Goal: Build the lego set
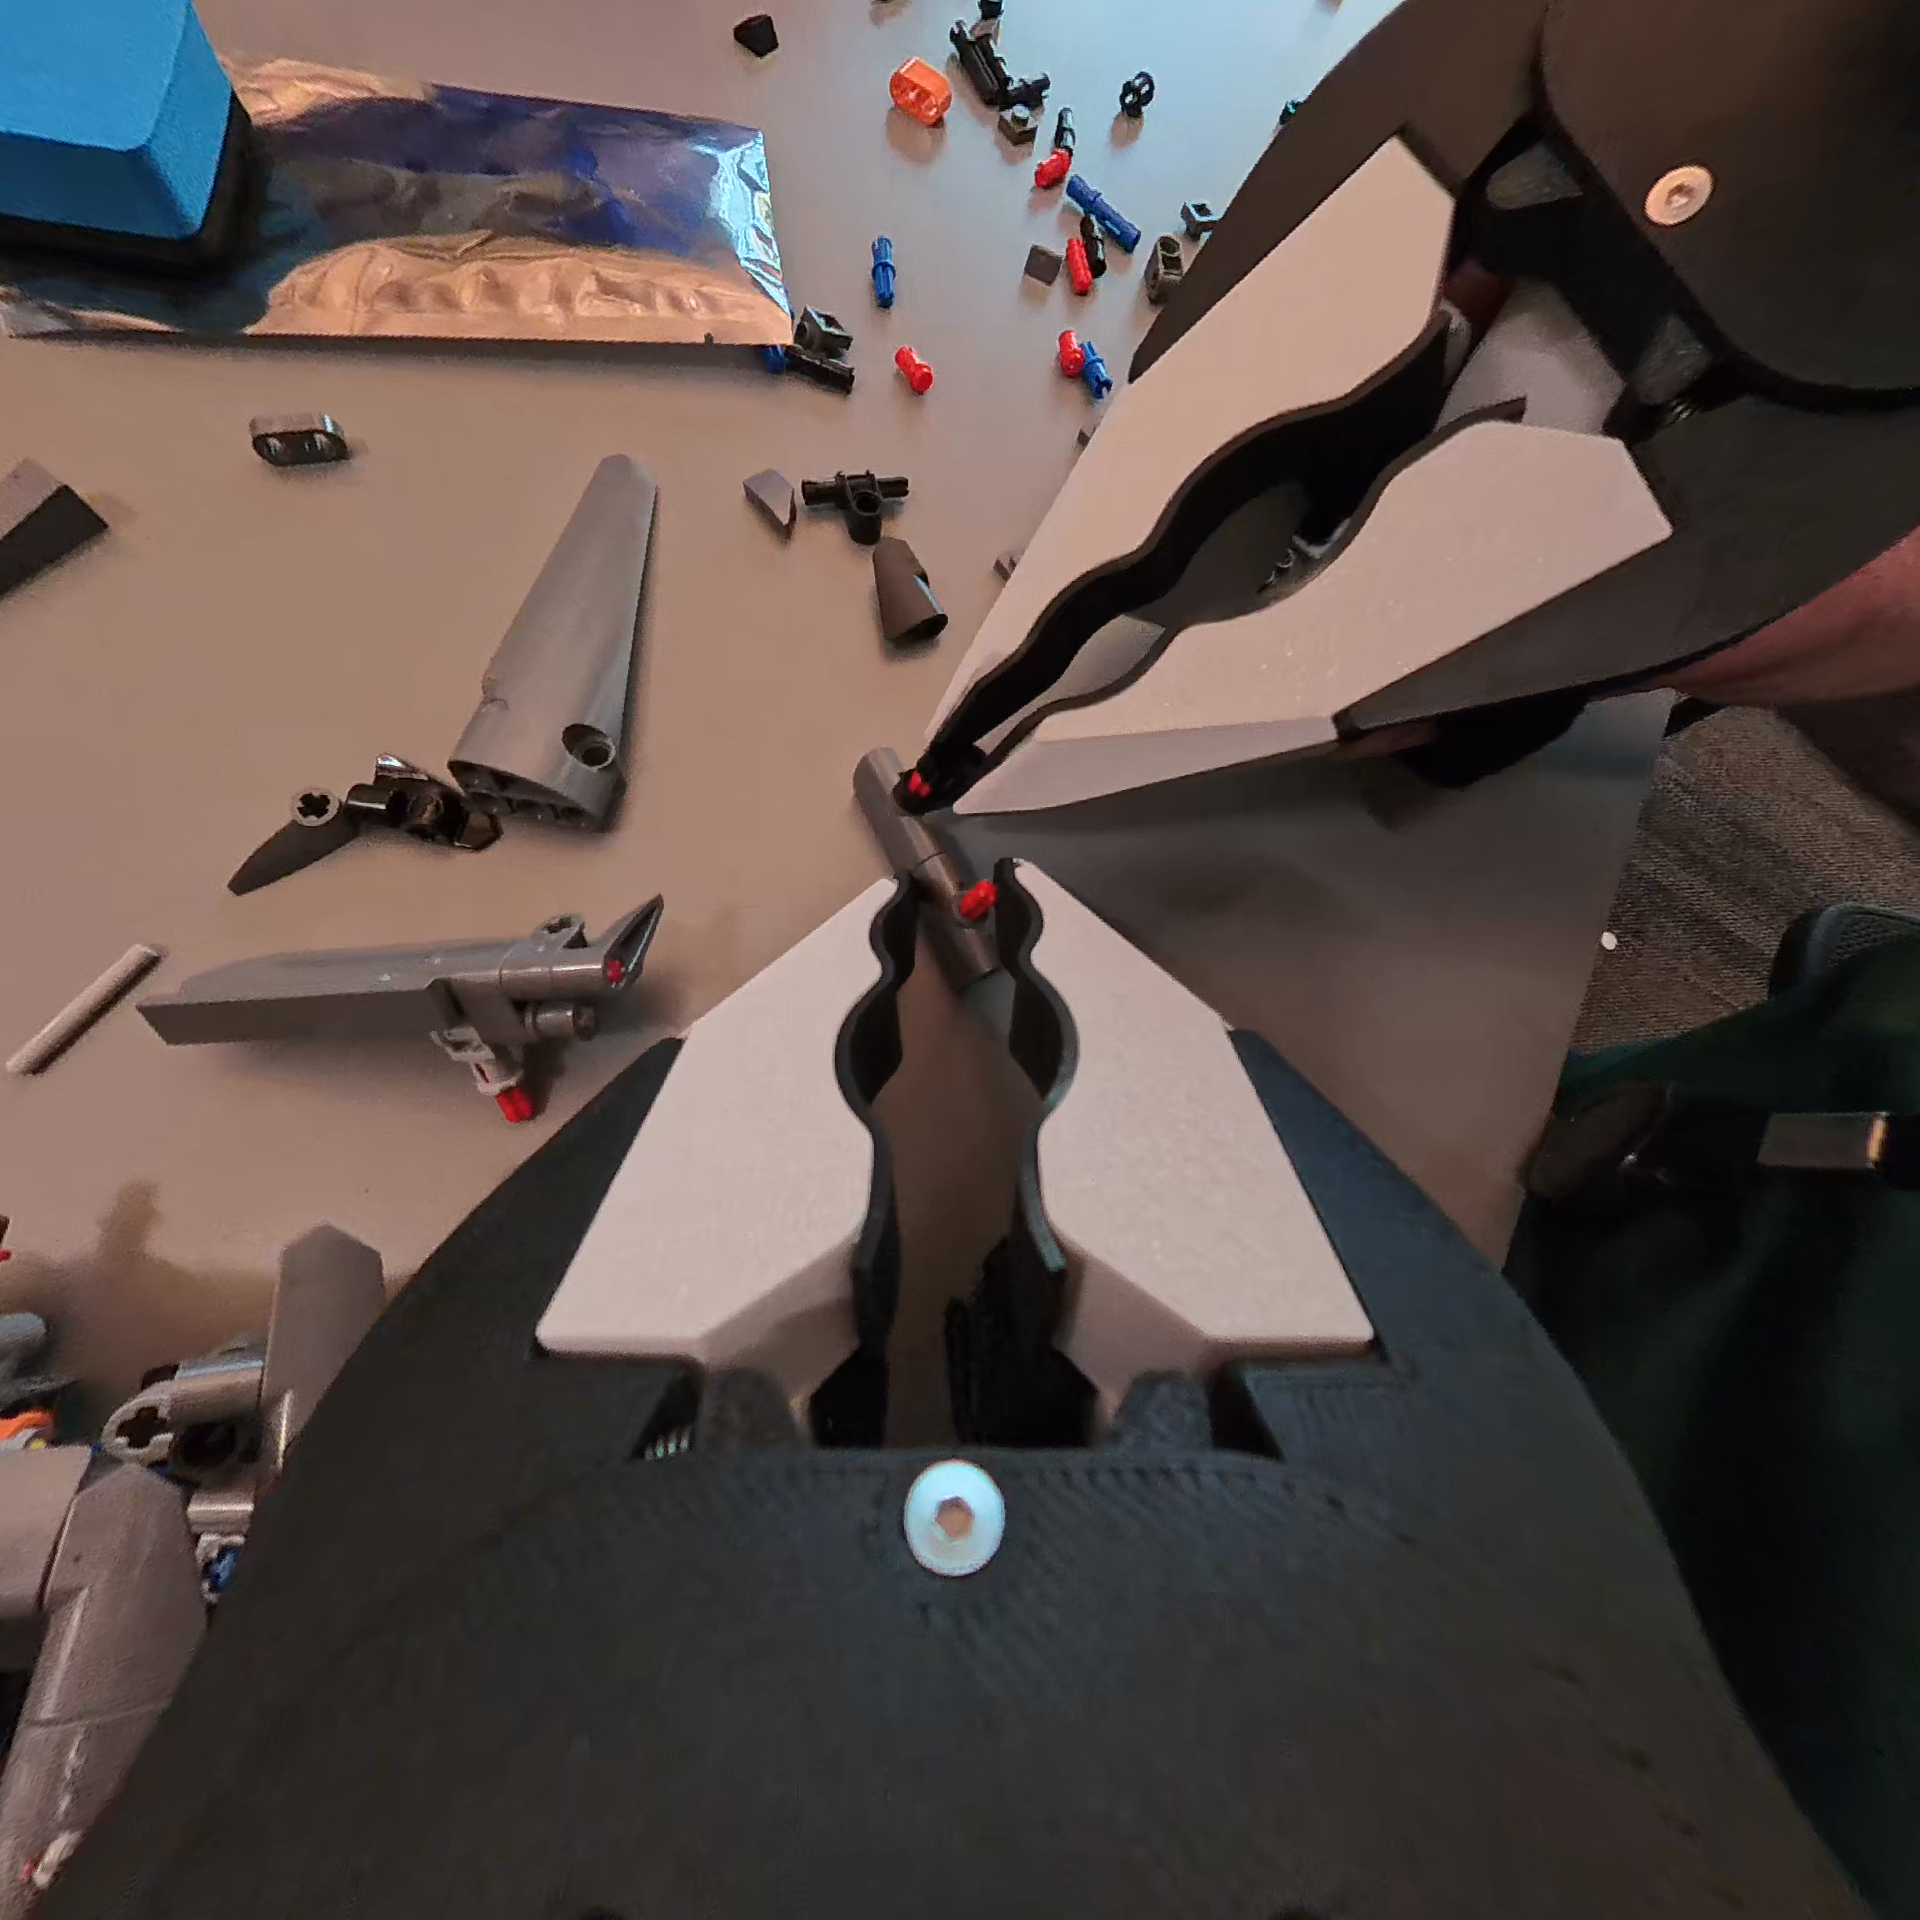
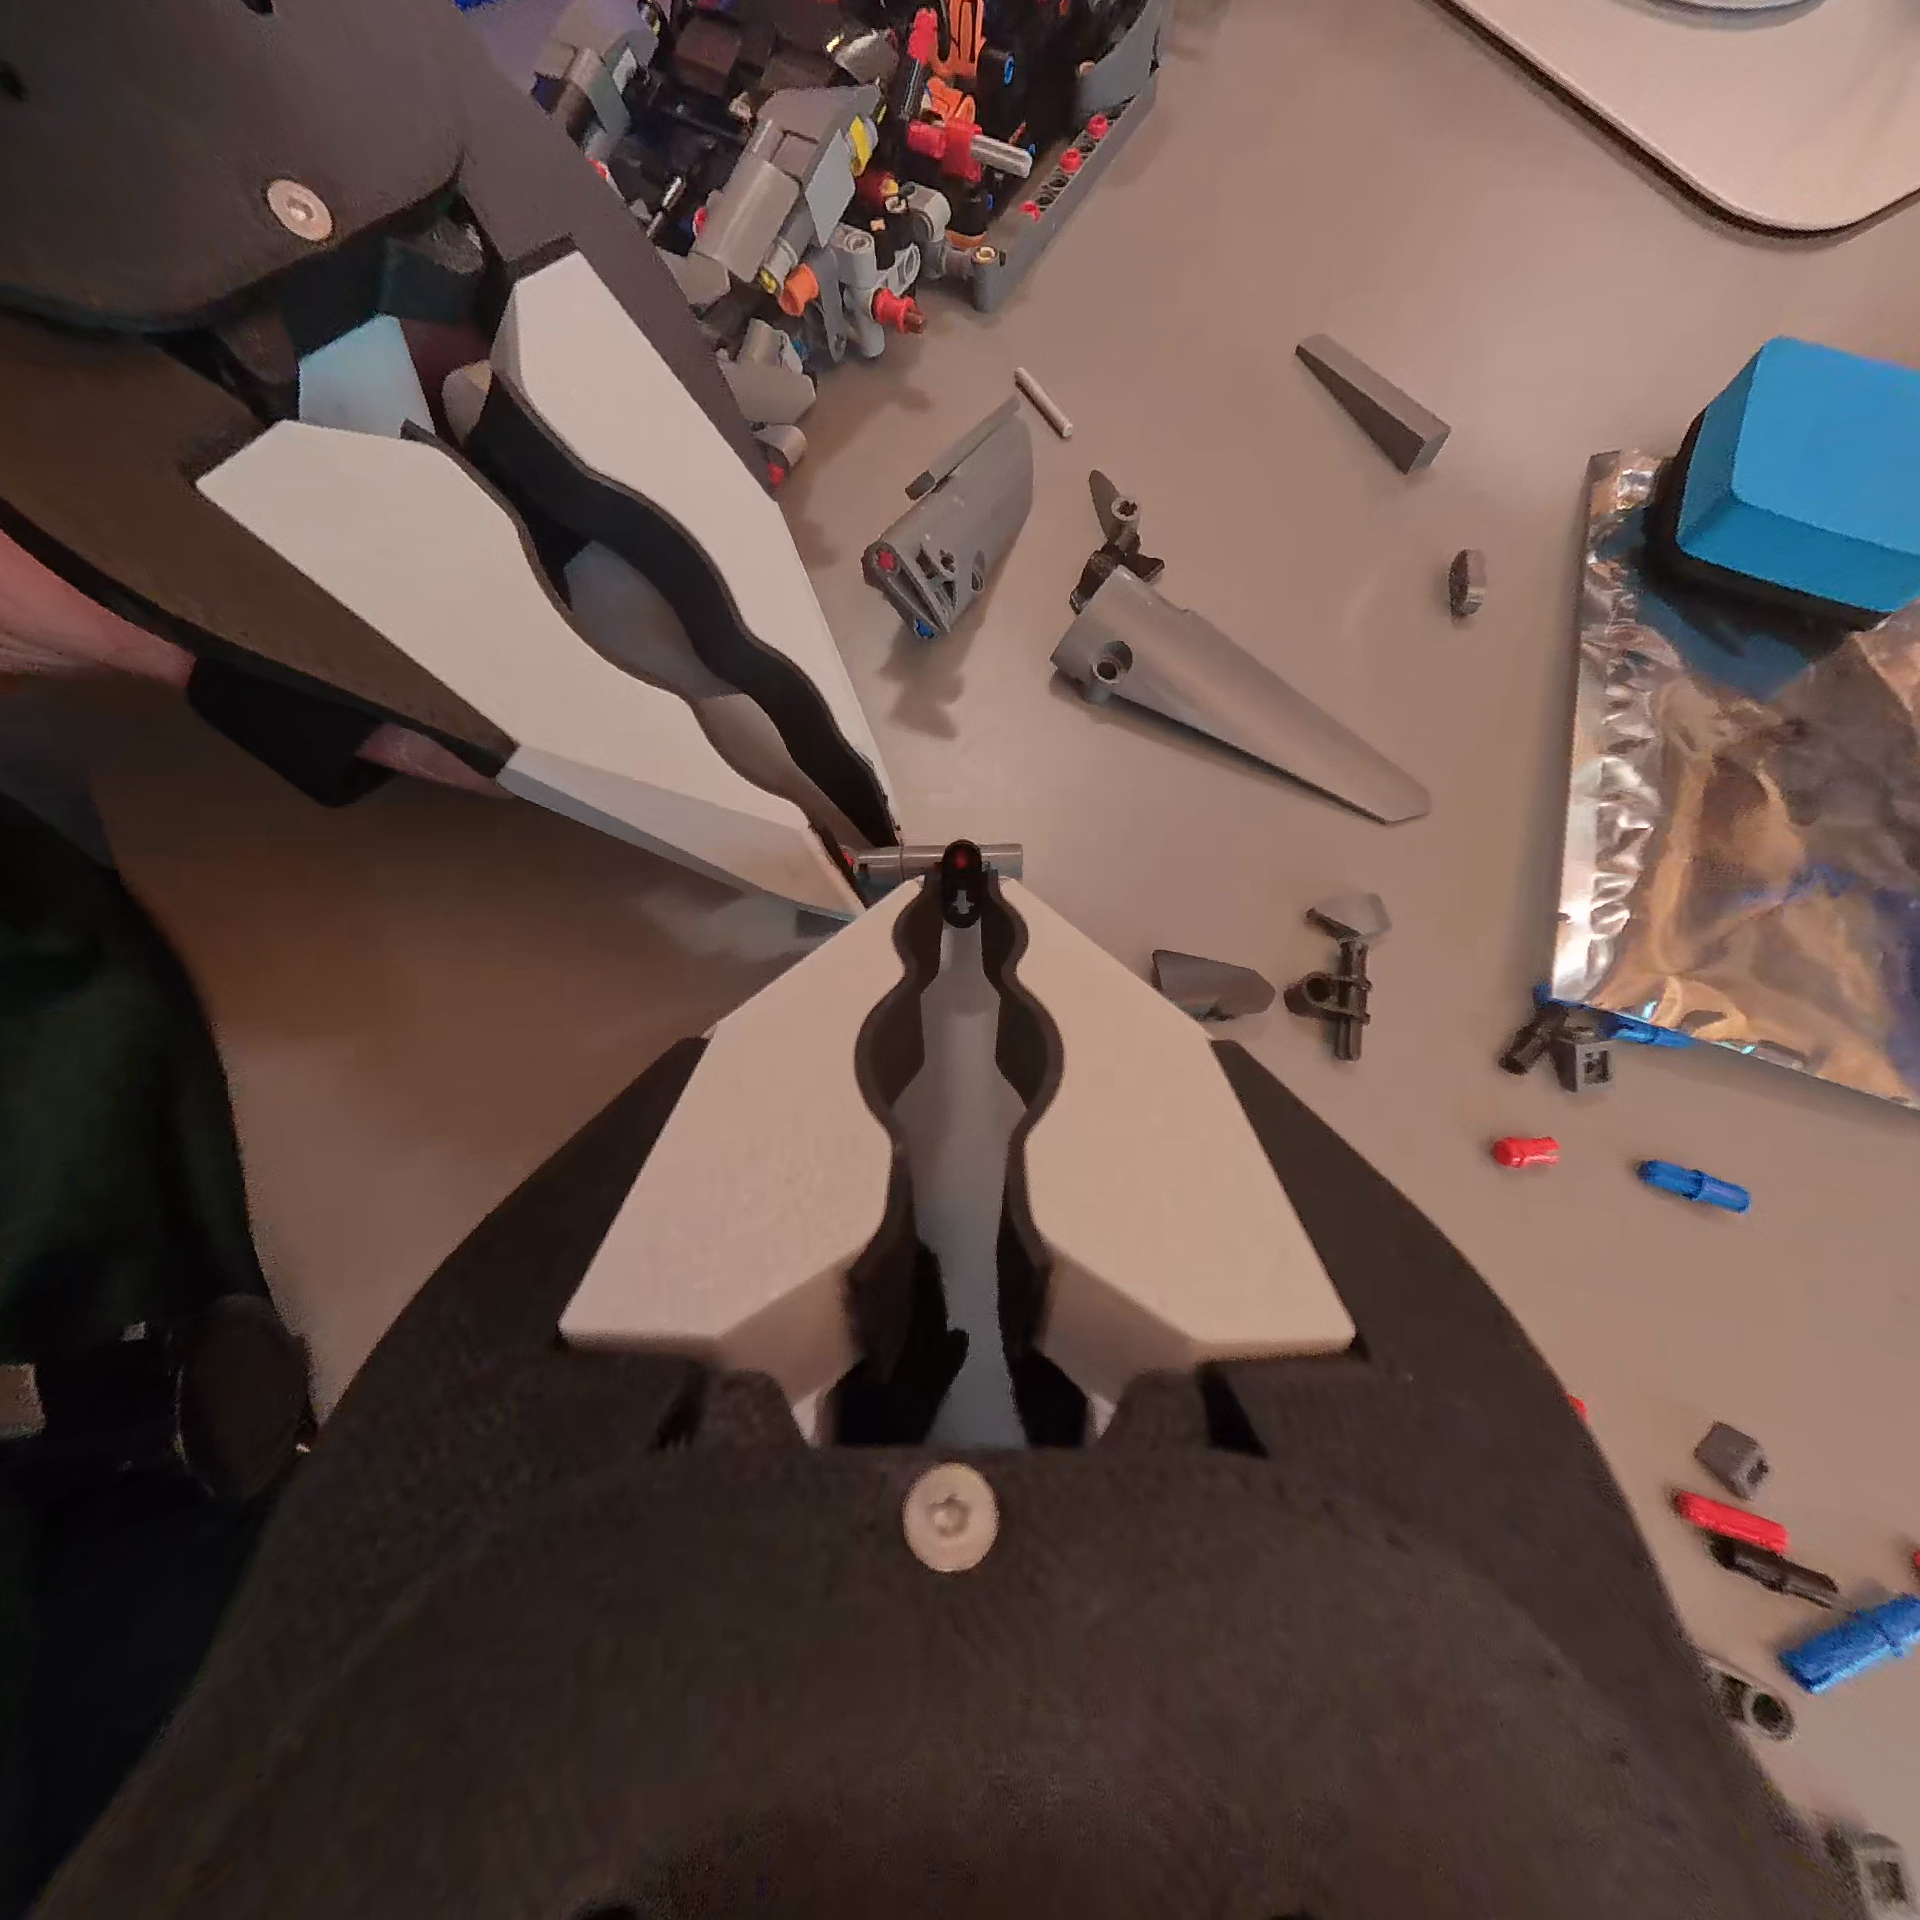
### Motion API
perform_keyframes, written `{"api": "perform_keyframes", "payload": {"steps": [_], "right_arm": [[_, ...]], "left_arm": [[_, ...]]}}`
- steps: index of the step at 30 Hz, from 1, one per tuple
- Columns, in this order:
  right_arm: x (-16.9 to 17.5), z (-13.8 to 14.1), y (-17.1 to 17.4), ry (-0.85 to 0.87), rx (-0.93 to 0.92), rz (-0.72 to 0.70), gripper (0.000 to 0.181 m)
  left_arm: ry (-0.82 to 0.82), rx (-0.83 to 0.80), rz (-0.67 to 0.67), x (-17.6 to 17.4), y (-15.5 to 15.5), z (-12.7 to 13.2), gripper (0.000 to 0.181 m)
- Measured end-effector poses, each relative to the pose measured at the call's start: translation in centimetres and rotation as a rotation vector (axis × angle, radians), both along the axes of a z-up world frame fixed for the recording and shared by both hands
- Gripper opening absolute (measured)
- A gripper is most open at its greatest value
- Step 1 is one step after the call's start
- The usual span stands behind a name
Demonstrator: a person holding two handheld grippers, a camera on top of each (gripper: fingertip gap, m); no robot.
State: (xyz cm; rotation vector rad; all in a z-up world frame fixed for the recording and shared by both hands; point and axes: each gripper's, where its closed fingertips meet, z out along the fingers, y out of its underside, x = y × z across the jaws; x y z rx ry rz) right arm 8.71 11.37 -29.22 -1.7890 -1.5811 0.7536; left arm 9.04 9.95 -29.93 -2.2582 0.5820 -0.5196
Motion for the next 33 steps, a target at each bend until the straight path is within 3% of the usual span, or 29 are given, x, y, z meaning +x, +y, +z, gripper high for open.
{"api": "perform_keyframes", "payload": {"steps": [9,27,33], "right_arm": [[-0.09,0.18,0.16,-0.105,0.139,0.019,0.005],[0.27,0.21,0.43,-0.094,0.075,-0.033,0.005],[0.59,0.32,0.38,-0.099,0.060,-0.060,0.005]], "left_arm": [[0.033,0.023,-0.015,0.09,0.11,0.01,0.012],[0.037,0.031,-0.018,-0.08,0.47,0.03,0.007],[0.118,0.075,-0.028,0.09,0.58,0.02,0.006]]}}
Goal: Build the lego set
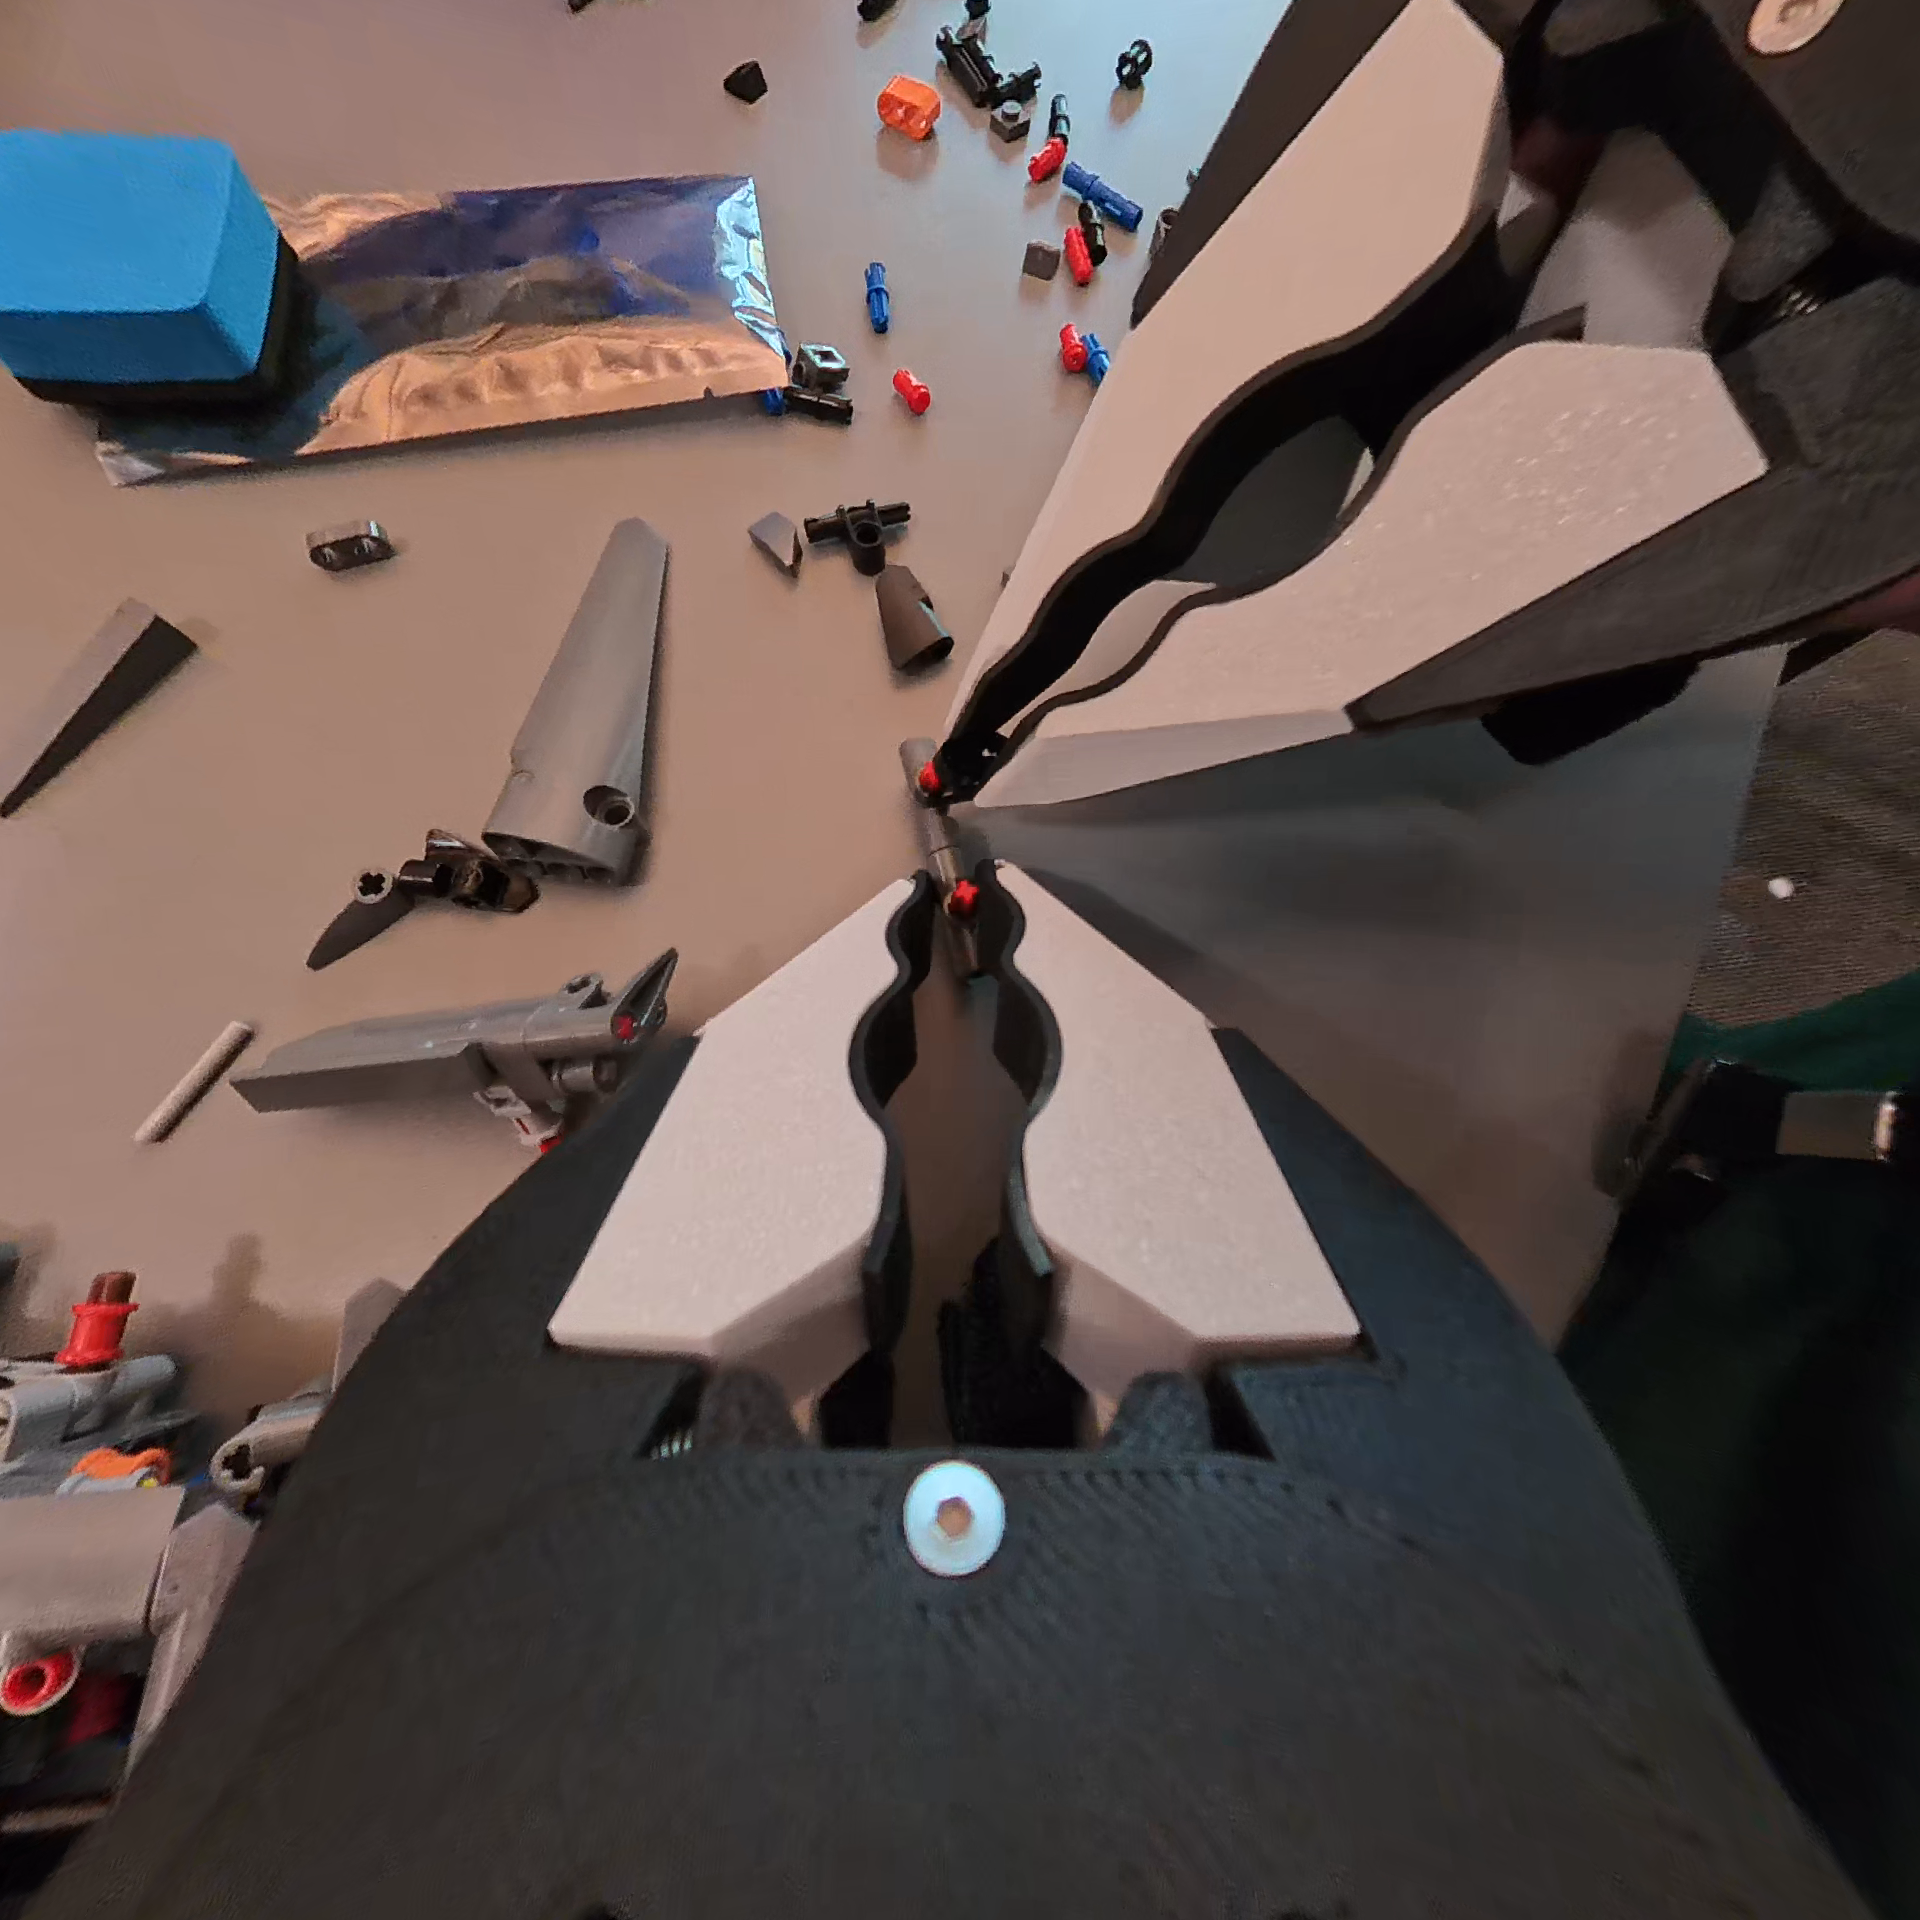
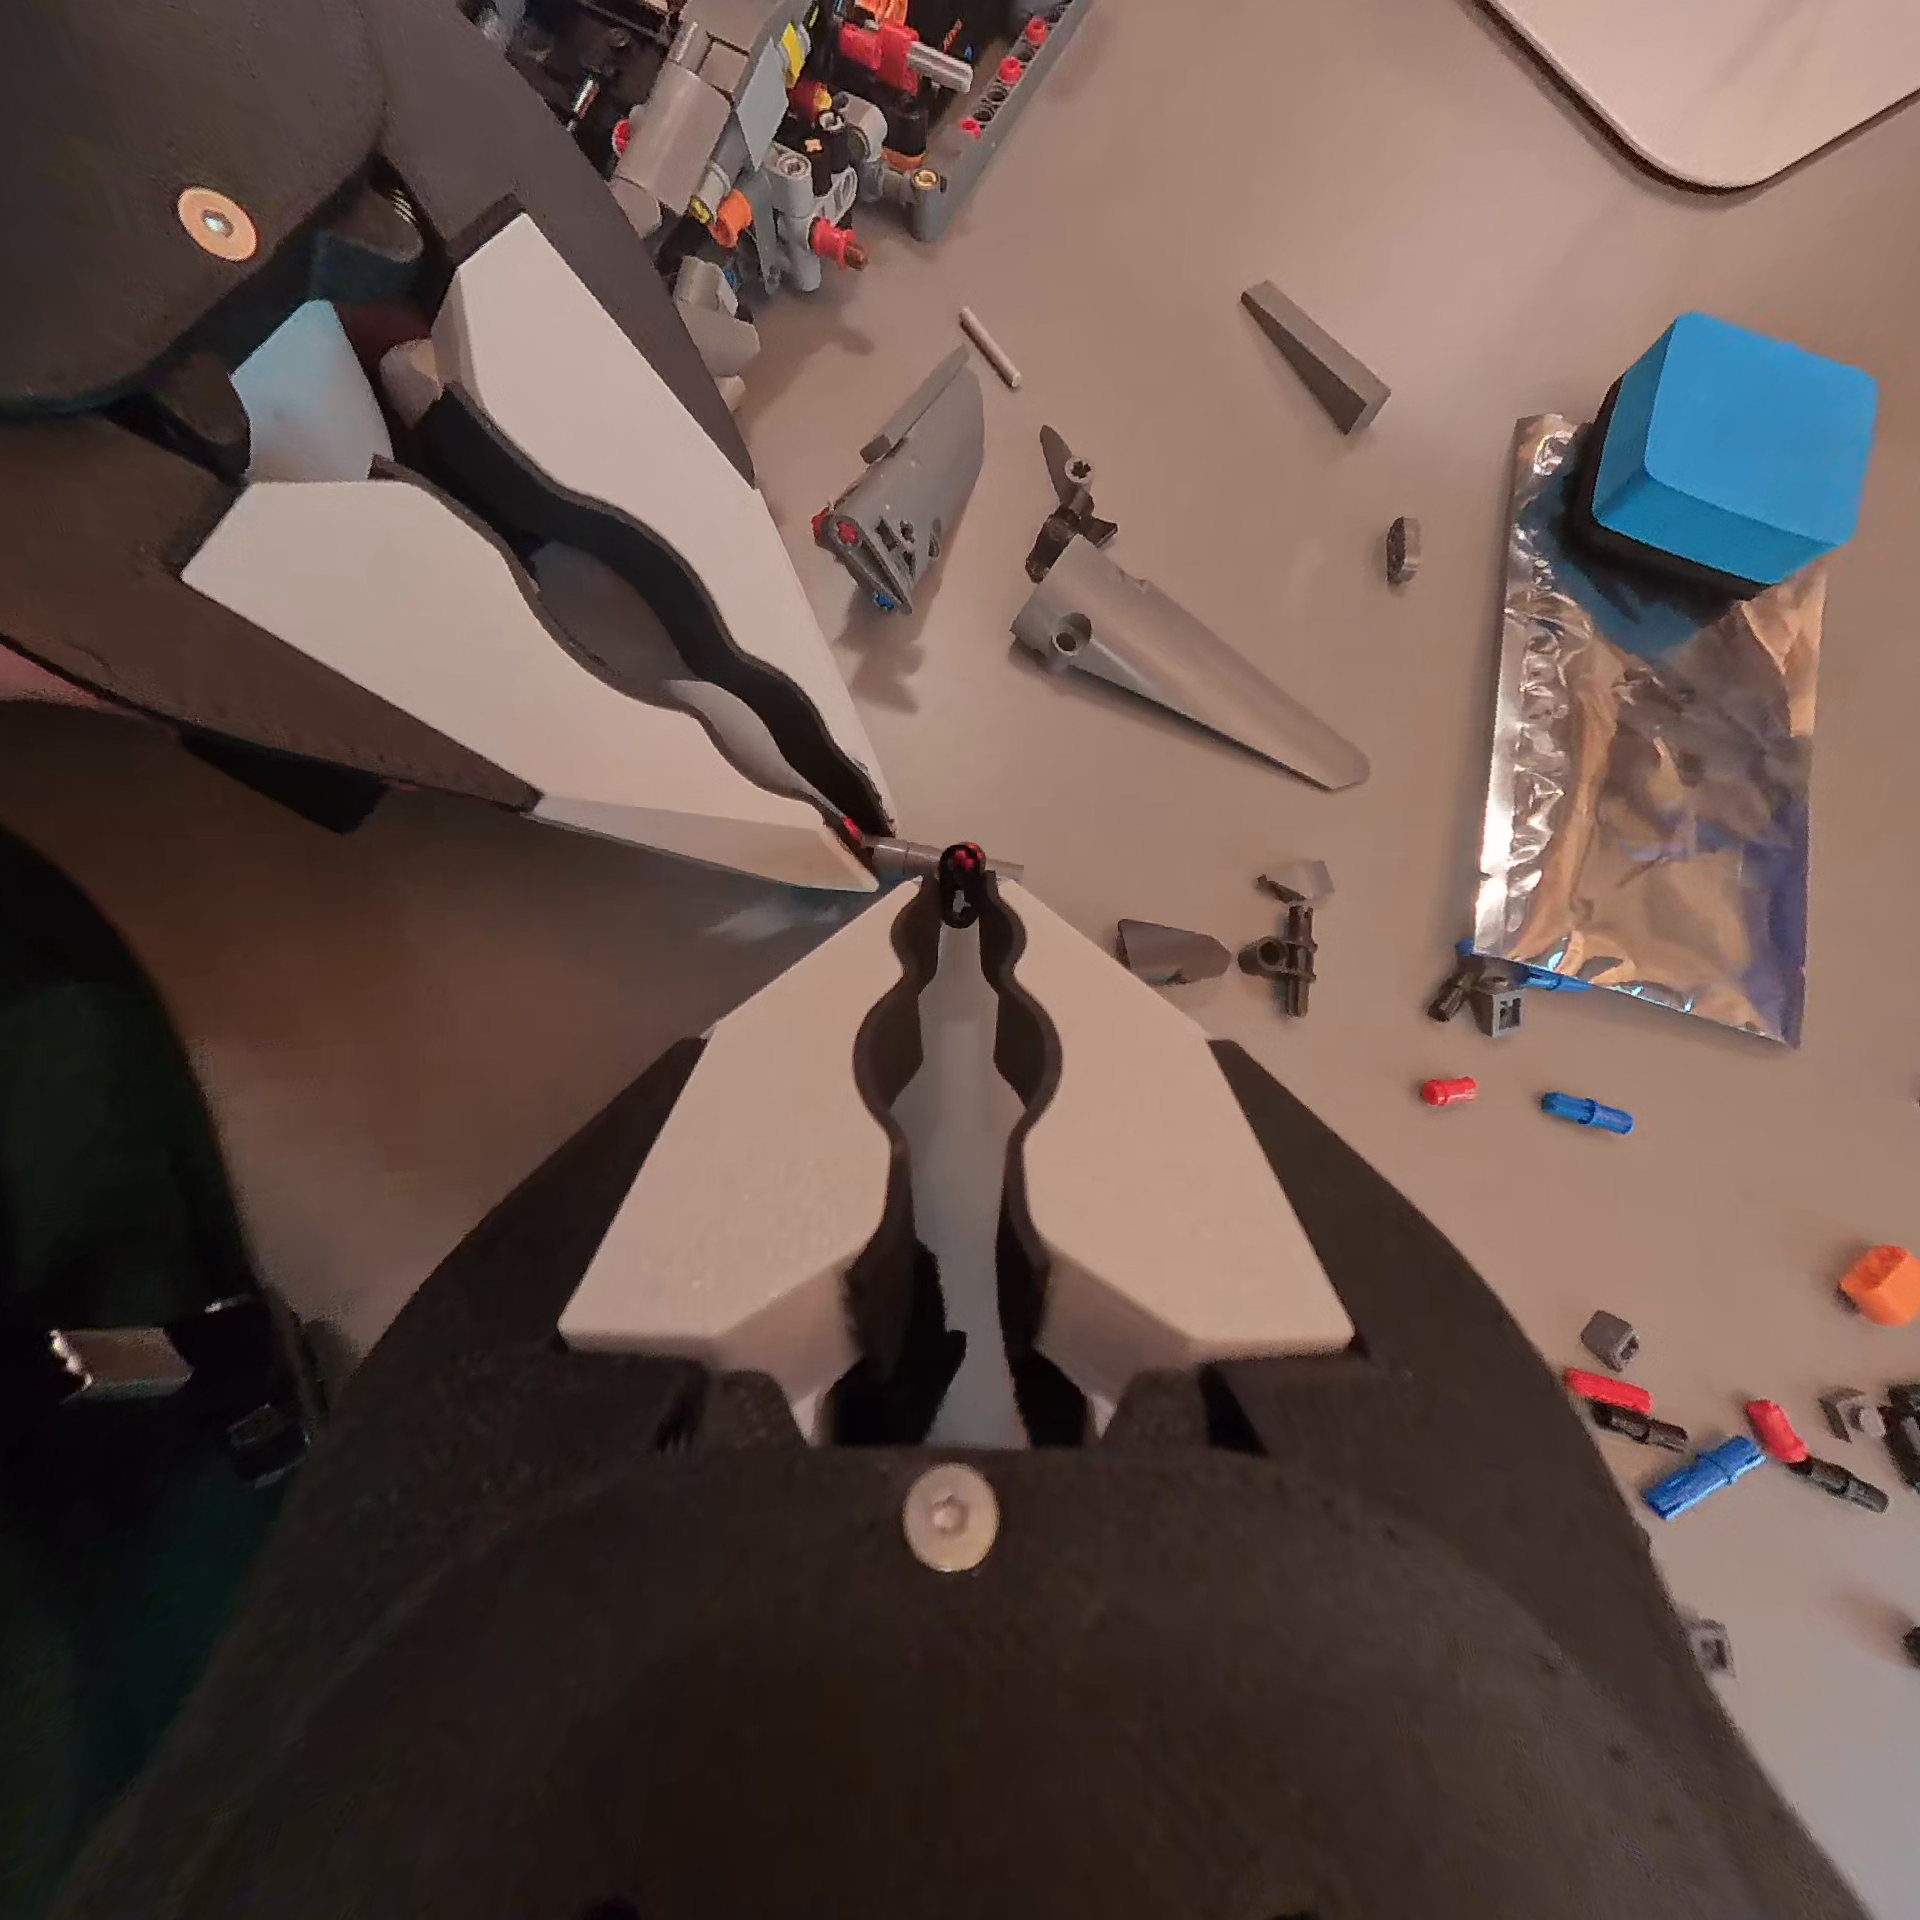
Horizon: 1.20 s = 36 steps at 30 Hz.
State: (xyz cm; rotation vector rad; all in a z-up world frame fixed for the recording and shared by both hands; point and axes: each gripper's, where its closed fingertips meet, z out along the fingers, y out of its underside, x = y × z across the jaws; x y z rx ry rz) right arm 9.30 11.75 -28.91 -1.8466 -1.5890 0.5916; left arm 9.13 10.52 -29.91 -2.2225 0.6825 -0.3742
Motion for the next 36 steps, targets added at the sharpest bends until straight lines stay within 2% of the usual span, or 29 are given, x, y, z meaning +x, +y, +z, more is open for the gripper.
{"api": "perform_keyframes", "payload": {"steps": [5,20,36], "right_arm": [[0.35,0.09,0.06,0.018,-0.019,-0.040,0.005],[0.73,-0.18,-0.05,0.021,-0.094,-0.119,0.006],[0.93,0.11,0.01,0.007,-0.032,-0.114,0.007]], "left_arm": [[0.076,0.032,-0.012,0.19,0.07,-0.03,0.005],[0.113,0.055,-0.020,0.40,0.10,-0.05,0.005],[0.112,0.056,-0.022,0.51,0.14,-0.05,0.005]]}}
